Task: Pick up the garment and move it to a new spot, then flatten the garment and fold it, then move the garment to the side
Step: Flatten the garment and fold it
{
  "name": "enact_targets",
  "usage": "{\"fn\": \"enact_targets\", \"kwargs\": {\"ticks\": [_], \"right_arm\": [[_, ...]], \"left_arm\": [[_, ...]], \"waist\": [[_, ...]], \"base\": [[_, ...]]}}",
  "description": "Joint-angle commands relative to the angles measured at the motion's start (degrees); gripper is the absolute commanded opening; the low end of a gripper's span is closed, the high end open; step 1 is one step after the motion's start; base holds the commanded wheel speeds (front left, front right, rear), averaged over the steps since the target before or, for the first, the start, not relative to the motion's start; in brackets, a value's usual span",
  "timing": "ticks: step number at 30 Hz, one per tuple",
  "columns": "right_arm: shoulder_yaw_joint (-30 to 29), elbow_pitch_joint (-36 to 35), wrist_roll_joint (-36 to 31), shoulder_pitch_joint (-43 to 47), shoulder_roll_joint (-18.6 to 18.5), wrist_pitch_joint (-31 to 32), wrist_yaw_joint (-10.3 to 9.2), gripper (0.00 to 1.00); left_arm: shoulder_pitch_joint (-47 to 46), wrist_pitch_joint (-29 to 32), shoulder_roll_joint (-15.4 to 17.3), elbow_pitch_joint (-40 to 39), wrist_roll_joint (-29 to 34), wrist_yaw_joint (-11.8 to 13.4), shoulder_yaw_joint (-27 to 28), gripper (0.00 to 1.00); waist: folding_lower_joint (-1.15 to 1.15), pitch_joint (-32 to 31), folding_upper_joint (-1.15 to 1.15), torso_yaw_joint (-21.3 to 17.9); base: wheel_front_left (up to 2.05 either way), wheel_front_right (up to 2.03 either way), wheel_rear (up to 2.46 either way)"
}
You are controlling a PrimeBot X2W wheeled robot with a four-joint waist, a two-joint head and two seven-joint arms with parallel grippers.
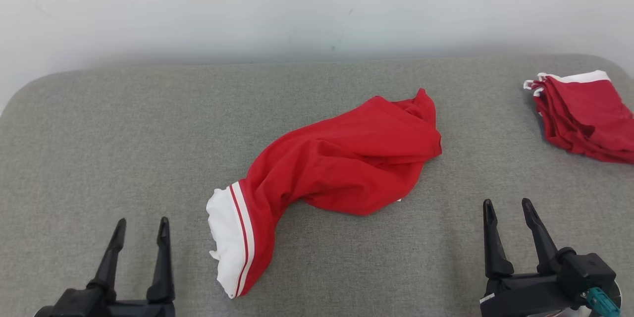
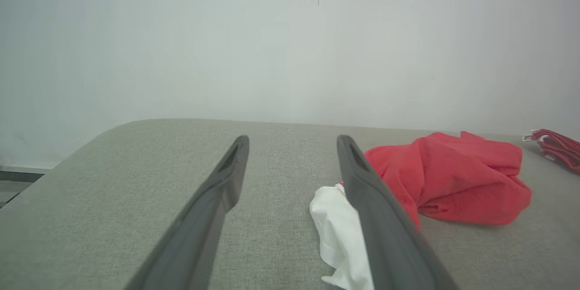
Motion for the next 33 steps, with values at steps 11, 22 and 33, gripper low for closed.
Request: {"fn": "enact_targets", "kwargs": {"ticks": [11, 22, 33], "right_arm": [[1.0, 0.6, 0.2, 2.4, -1.7, 0.0, -0.15, 1.0], [4.3, 3.4, 0.7, -3.1, -5.1, 0.4, -0.15, 1.0], [9.6, 12.9, 0.6, -23.7, -12.0, 7.6, -0.15, 1.0]], "left_arm": [[3.4, -0.2, -3.2, 0.2, 2.6, -0.8, 6.2, 1.0], [0.8, -0.2, -4.2, 0.3, 3.6, -0.8, 5.5, 1.0], [-3.4, -0.2, -4.7, 0.5, 2.4, -0.8, 1.0, 1.0]], "waist": [[0.0, -1.5, 0.0, -1.6], [0.0, 1.0, 0.0, 0.2], [0.0, 8.2, 0.0, 6.7]], "base": [[0.0, 0.0, 0.0], [0.0, 0.0, 0.0], [0.0, 0.0, 0.0]]}}
